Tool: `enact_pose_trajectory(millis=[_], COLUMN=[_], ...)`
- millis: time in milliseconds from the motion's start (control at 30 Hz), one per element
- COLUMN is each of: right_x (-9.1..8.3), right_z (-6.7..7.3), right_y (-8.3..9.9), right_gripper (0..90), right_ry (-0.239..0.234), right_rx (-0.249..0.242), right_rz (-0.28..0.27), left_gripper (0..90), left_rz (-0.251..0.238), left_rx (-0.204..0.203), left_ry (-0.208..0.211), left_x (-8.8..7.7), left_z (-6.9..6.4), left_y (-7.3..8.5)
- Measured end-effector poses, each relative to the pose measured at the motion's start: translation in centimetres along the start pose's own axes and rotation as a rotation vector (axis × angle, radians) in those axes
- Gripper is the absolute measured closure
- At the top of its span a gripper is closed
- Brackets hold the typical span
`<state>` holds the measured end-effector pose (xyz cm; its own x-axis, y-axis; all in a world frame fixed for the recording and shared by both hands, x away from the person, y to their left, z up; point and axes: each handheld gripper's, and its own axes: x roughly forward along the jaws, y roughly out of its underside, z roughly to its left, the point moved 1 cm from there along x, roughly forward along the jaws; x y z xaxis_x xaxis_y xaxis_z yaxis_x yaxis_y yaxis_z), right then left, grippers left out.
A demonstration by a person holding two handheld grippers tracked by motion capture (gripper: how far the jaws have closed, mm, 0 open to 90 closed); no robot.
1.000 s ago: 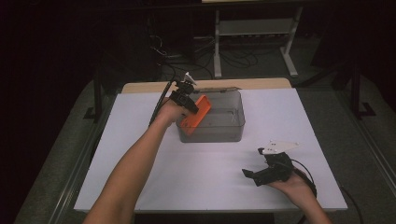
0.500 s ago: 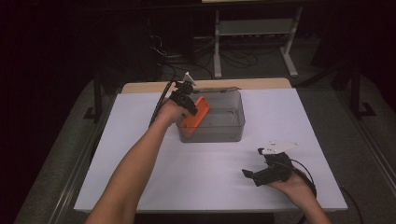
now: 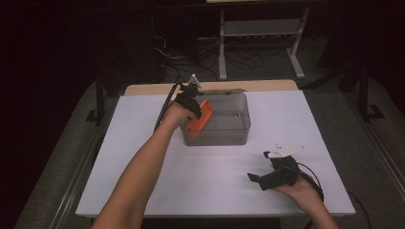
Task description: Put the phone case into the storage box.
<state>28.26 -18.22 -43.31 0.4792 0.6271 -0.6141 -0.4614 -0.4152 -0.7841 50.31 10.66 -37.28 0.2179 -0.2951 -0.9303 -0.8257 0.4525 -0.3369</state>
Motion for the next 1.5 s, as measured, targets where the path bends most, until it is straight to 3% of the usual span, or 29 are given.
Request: enact_pose_trajectory(millis=[133, 500, 1033, 1500], right_x=[0.0, -0.02, -0.04, -0.01], right_z=[0.0, 0.01, 0.01, 0.01], right_y=[0.01, 0.02, 0.03, 0.0], right_gripper=[0.4, 0.4, 0.4, 0.4], right_ry=[0.0, 0.0, 0.0, 0.0], right_rx=[0.0, 0.0, 0.001, -0.002], right_rz=[0.0, 0.0, 0.001, 0.001], left_gripper=[79.4, 79.1, 78.7, 78.2], left_rz=[0.005, 0.011, 0.015, -0.009], left_rx=[-0.021, -0.025, -0.026, -0.033], left_ry=[-0.02, -0.038, -0.033, -0.04], left_x=[0.01, 0.04, 0.21, -0.33], left_z=[0.02, 0.02, -0.04, 0.26], left_y=[-0.11, -0.19, -0.25, -0.31])
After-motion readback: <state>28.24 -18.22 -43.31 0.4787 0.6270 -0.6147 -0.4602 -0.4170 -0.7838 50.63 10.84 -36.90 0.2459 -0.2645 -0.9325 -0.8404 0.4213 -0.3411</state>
